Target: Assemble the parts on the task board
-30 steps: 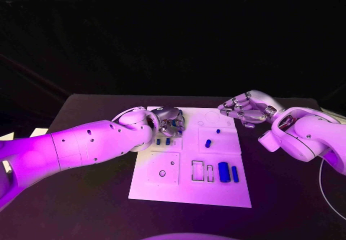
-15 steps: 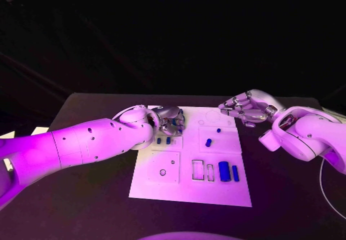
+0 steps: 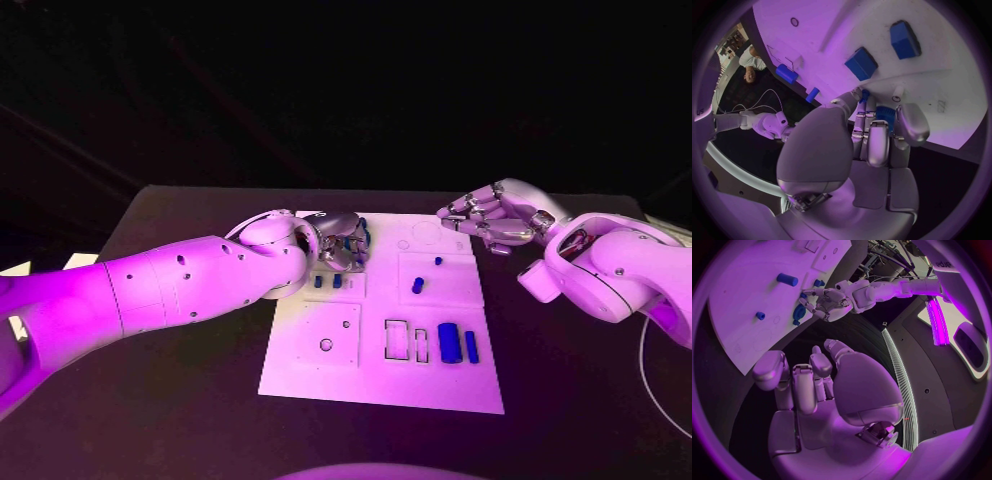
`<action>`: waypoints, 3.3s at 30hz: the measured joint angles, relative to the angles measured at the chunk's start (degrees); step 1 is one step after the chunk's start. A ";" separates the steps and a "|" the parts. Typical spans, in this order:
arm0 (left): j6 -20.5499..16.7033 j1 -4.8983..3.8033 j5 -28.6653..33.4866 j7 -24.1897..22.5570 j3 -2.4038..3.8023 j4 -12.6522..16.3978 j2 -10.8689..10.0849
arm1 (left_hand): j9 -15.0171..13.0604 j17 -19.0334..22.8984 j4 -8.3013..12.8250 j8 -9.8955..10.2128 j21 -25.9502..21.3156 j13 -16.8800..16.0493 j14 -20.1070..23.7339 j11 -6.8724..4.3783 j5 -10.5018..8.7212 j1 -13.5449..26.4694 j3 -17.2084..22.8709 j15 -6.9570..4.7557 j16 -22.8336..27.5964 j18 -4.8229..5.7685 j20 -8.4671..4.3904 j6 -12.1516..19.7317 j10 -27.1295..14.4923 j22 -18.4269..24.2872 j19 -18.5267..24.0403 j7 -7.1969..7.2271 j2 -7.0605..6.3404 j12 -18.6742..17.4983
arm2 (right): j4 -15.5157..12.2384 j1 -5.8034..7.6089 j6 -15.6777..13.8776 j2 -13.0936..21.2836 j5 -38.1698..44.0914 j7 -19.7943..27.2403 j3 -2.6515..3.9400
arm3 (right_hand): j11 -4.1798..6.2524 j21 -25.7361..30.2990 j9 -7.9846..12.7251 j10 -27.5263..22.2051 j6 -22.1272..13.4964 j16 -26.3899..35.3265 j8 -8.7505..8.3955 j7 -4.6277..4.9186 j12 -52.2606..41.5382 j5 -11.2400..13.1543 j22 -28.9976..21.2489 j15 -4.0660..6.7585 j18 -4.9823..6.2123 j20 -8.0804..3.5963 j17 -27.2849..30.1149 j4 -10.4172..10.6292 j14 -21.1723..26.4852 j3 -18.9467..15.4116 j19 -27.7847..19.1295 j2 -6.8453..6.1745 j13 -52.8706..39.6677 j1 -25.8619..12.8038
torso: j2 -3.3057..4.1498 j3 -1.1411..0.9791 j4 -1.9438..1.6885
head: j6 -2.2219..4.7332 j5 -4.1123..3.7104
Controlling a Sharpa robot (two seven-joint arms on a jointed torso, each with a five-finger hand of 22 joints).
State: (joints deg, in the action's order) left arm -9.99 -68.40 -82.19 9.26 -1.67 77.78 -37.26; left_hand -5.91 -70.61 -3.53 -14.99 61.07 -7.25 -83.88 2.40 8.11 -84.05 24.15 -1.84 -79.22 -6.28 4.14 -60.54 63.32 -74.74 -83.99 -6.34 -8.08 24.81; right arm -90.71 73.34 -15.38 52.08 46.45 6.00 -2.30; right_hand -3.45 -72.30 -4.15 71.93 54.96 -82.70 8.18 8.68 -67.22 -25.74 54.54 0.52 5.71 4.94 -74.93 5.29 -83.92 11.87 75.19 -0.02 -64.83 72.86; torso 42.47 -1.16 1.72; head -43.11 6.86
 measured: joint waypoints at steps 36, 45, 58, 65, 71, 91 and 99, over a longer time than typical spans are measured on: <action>-2.23 -0.74 1.22 -0.74 1.67 5.43 -4.75 | -0.19 -0.23 4.09 1.85 2.16 -0.55 0.01 1.27 0.08 -0.28 5.68 -0.41 -0.31 0.60 -0.46 -2.73 2.54 -0.19 0.06 0.11 -0.49 -2.57 | -0.02 -0.01 -0.02 -0.06 0.02 0.08 0.00 | 0.00 0.00 0.00 0.00 0.00 0.00 0.00 0.00 0.00 0.00 0.00 0.00 0.00 0.00 0.02 0.00 0.00 0.00 0.00 0.00 0.00 0.00 | -0.07 0.04 -0.09 | 0.46 -0.19; -2.08 -1.16 3.08 -0.62 1.92 6.67 -7.41 | -0.17 -0.14 4.10 1.85 2.16 -0.57 0.01 1.27 0.07 -0.13 5.68 -0.41 -0.31 0.54 -0.45 -2.93 2.54 -0.18 0.06 -0.10 -0.64 -2.70 | -0.03 -0.01 -0.02 -0.02 0.02 0.09 0.00 | 0.00 0.00 0.00 0.00 0.00 0.00 0.00 0.00 0.00 0.00 0.00 0.00 0.00 0.00 0.02 0.00 0.00 0.00 0.00 0.00 0.00 0.00 | -0.04 0.03 -0.05 | 0.55 -0.26; -0.20 -1.21 5.44 -0.28 1.96 6.04 -8.41 | -0.09 -0.05 4.16 2.16 2.16 -1.22 0.01 1.27 0.02 0.34 6.07 -0.41 -0.31 0.53 -0.45 -2.93 2.54 -0.18 0.06 -0.10 -1.10 -3.23 | -0.02 -0.01 -0.02 -0.03 0.02 0.11 0.00 | 0.00 0.00 0.00 0.00 0.00 0.00 0.00 0.00 0.00 0.00 0.00 0.00 0.00 0.00 0.02 0.00 0.00 0.00 0.00 0.00 0.00 0.00 | -0.01 0.03 -0.05 | 0.40 -0.43; 1.26 -1.06 6.07 -0.10 1.95 4.87 -8.08 | -0.09 -0.05 4.16 2.39 2.16 -1.22 0.01 1.27 0.01 0.43 6.07 -0.41 -0.31 0.52 -0.45 -2.93 2.54 -0.18 0.06 -0.09 -1.15 -3.31 | -0.09 -0.01 -0.02 0.02 0.03 0.13 0.00 | 0.00 0.00 0.00 0.00 0.00 0.00 0.00 0.00 0.00 0.00 0.00 0.00 0.00 0.00 0.02 0.00 0.00 0.00 0.00 0.00 0.00 0.00 | -0.01 0.02 -0.06 | 0.46 -0.12; 2.19 -0.93 6.19 0.18 1.94 4.57 -7.88 | -0.10 -0.05 4.16 2.39 2.16 -1.22 0.01 1.27 -0.04 0.65 6.07 -0.40 -0.31 0.52 -0.45 -2.93 2.54 -0.17 0.06 -0.09 -1.06 -3.36 | -0.16 -0.01 -0.02 0.07 0.03 0.14 0.00 | 0.00 0.00 0.00 0.00 0.00 0.00 0.00 0.00 0.00 -0.34 0.00 0.00 0.00 0.00 0.02 -0.16 0.00 0.16 0.00 0.00 0.00 0.00 | -0.01 0.01 -0.03 | 0.40 0.03; 3.23 -0.86 6.10 0.84 1.95 4.25 -7.41 | -0.10 0.07 4.15 2.39 2.16 -1.29 0.01 1.26 -0.21 1.03 6.04 -0.40 -0.31 0.51 -0.45 -2.92 2.54 -0.17 0.06 -0.09 -1.31 -3.56 | -0.22 -0.01 -0.07 0.18 0.03 0.31 0.01 | 0.00 0.00 0.00 0.00 0.00 0.00 0.00 0.00 0.00 -0.34 0.00 0.00 0.00 0.00 -0.02 -0.15 0.00 0.16 0.00 0.00 0.00 0.00 | -0.01 0.00 0.00 | 0.23 0.08; 3.66 -0.87 6.00 1.03 1.99 4.24 -7.29 | -0.10 0.07 4.17 2.39 2.16 -1.30 0.01 1.17 -0.21 1.13 6.06 -0.40 -0.31 0.51 -0.45 -2.92 2.64 -0.16 0.06 -0.09 -1.41 -3.56 | -0.20 -0.01 -0.09 0.17 0.03 0.39 0.01 | 0.00 0.00 0.00 0.00 0.00 0.00 0.00 0.00 0.00 -0.34 0.00 0.00 0.00 0.00 -0.01 -0.15 0.00 0.16 0.00 0.00 0.00 0.00 | -0.01 0.04 0.00 | 0.09 0.05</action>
State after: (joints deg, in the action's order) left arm -6.33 -69.27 -76.19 10.29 0.32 82.01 -44.55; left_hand -6.01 -70.54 0.64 -12.61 63.24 -8.55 -83.87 3.57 7.89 -82.92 30.21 -2.25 -79.53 -5.77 3.69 -63.47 65.95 -74.91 -83.94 -6.43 -9.49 21.26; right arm -90.91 73.33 -15.47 52.26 46.48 6.39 -2.29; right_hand -3.45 -72.30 -4.15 71.93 54.96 -82.70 8.18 8.68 -67.22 -26.08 54.55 0.52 5.71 4.94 -74.94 5.14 -83.92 12.03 75.20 -0.02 -64.83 72.86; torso 42.46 -1.12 1.72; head -43.02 6.91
